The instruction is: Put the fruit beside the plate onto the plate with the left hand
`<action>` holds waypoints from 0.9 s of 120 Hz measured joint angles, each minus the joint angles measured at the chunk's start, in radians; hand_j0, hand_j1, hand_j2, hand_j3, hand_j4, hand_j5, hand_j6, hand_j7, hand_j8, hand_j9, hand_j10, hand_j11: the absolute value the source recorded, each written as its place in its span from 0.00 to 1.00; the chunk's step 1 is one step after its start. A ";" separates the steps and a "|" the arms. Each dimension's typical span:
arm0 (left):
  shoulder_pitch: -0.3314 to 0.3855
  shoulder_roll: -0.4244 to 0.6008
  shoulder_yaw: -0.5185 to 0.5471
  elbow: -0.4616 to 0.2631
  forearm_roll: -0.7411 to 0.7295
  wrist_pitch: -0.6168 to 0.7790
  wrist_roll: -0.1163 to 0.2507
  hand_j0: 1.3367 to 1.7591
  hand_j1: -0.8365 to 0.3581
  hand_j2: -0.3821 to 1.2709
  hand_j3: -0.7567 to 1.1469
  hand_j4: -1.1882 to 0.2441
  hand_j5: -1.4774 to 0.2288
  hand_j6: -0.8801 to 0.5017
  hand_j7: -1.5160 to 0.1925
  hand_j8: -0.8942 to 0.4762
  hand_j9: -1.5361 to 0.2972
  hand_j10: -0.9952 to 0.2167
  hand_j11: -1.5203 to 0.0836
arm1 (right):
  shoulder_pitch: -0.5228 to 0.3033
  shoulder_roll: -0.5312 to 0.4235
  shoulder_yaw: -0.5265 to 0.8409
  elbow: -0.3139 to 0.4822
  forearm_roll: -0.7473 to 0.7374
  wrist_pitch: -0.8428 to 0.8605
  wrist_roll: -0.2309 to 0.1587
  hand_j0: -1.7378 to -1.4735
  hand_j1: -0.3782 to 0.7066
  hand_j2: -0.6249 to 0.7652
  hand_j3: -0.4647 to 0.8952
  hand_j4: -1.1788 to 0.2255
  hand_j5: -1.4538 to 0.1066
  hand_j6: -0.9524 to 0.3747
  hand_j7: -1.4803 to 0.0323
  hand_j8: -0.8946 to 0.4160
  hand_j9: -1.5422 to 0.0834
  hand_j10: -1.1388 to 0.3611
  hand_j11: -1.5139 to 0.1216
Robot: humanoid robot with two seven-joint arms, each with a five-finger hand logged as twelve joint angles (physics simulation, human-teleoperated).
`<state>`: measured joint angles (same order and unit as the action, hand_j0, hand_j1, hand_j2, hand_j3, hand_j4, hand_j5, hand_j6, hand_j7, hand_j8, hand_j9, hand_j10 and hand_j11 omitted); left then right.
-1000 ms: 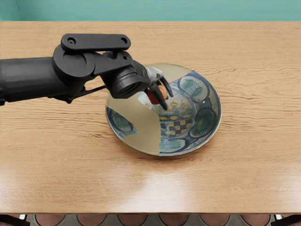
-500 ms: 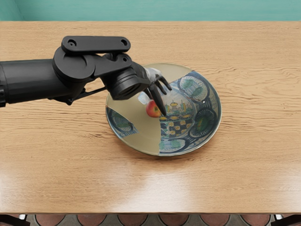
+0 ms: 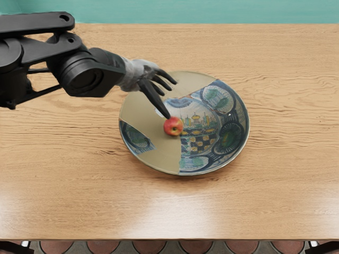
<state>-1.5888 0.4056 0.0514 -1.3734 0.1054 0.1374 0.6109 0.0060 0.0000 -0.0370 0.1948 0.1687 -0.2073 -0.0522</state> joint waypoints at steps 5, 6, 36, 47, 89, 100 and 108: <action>0.061 0.054 -0.046 -0.037 0.001 -0.026 0.000 0.76 0.73 0.26 0.40 0.64 0.66 0.44 0.68 0.46 0.65 0.60 0.73 | 0.000 0.000 0.000 0.000 0.000 0.000 0.000 0.30 0.07 0.44 0.34 0.81 0.90 0.69 0.95 0.65 0.92 0.73 0.90; 0.073 0.066 -0.055 -0.043 0.001 -0.032 0.000 0.76 0.73 0.26 0.40 0.64 0.66 0.44 0.68 0.46 0.65 0.60 0.73 | 0.000 0.000 0.000 0.000 0.000 0.000 0.000 0.30 0.07 0.44 0.34 0.81 0.90 0.69 0.95 0.65 0.92 0.73 0.90; 0.520 0.433 -0.420 -0.133 0.009 -0.425 0.000 0.76 0.73 0.26 0.40 0.65 0.67 0.45 0.69 0.46 0.65 0.60 0.74 | 0.001 0.000 0.000 0.000 0.001 0.000 0.000 0.30 0.07 0.44 0.34 0.81 0.90 0.69 0.95 0.65 0.92 0.73 0.90; 0.640 0.472 -0.587 -0.135 0.007 -0.573 0.000 0.76 0.73 0.26 0.40 0.65 0.67 0.45 0.69 0.46 0.65 0.61 0.74 | 0.001 0.000 0.000 0.000 0.002 0.000 0.000 0.30 0.07 0.44 0.34 0.81 0.90 0.69 0.95 0.65 0.92 0.73 0.90; 0.763 0.560 -0.741 0.049 -0.102 -0.743 0.000 0.76 0.74 0.26 0.40 0.65 0.67 0.45 0.70 0.47 0.66 0.61 0.74 | 0.002 0.000 0.000 0.001 0.003 0.000 0.000 0.30 0.07 0.44 0.34 0.81 0.90 0.69 0.95 0.65 0.92 0.73 0.90; 0.771 0.564 -0.743 0.101 -0.131 -0.747 0.000 0.76 0.74 0.26 0.40 0.66 0.68 0.46 0.70 0.47 0.66 0.62 0.75 | 0.002 0.000 0.000 0.001 0.003 0.000 0.000 0.30 0.07 0.44 0.34 0.81 0.90 0.69 0.95 0.65 0.92 0.73 0.90; 0.774 0.564 -0.744 0.123 -0.140 -0.748 0.000 0.76 0.74 0.26 0.40 0.66 0.68 0.46 0.70 0.47 0.66 0.62 0.75 | 0.002 0.000 0.000 0.001 0.003 0.000 0.000 0.30 0.07 0.44 0.34 0.81 0.90 0.69 0.95 0.65 0.92 0.73 0.90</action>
<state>-0.8148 0.9695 -0.6923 -1.2506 -0.0349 -0.6104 0.6109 0.0077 0.0000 -0.0368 0.1958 0.1718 -0.2072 -0.0522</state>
